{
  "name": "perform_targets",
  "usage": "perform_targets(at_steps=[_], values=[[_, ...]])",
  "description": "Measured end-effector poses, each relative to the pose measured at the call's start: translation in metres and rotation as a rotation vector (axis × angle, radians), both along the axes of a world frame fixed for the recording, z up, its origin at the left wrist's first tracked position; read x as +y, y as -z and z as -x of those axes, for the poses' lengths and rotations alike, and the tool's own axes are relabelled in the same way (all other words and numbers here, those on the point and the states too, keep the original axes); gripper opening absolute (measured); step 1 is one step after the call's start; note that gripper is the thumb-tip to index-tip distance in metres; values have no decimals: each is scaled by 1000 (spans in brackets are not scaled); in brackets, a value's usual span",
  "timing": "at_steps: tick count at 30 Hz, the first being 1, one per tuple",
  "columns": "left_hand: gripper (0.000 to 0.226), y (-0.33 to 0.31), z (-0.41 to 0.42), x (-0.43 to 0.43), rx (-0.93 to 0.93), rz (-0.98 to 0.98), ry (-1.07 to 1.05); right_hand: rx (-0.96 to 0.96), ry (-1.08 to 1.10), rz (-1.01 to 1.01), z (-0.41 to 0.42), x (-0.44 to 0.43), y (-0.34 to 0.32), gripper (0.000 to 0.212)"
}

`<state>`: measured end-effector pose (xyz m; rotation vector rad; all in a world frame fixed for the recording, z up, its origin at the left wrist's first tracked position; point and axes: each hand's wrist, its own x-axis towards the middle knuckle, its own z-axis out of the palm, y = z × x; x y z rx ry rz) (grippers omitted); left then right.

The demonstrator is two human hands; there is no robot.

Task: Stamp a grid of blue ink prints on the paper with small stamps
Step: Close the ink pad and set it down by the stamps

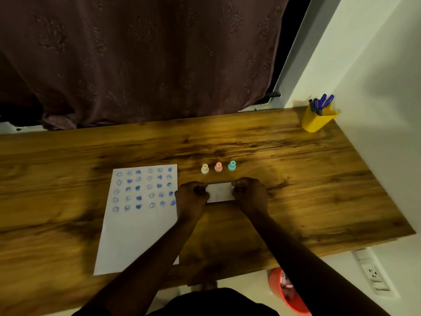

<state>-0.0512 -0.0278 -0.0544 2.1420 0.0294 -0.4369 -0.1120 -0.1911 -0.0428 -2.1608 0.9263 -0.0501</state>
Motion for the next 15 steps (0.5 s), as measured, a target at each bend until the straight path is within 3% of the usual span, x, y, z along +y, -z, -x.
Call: perform_targets(at_steps=[9,15], values=[[28,-11,7,7,-121,-18,38,108,-83,206,5,10,-21,21],[27,-42,-4,40,-299,81,-16,-94,-220,344,-1,39,-37,39]])
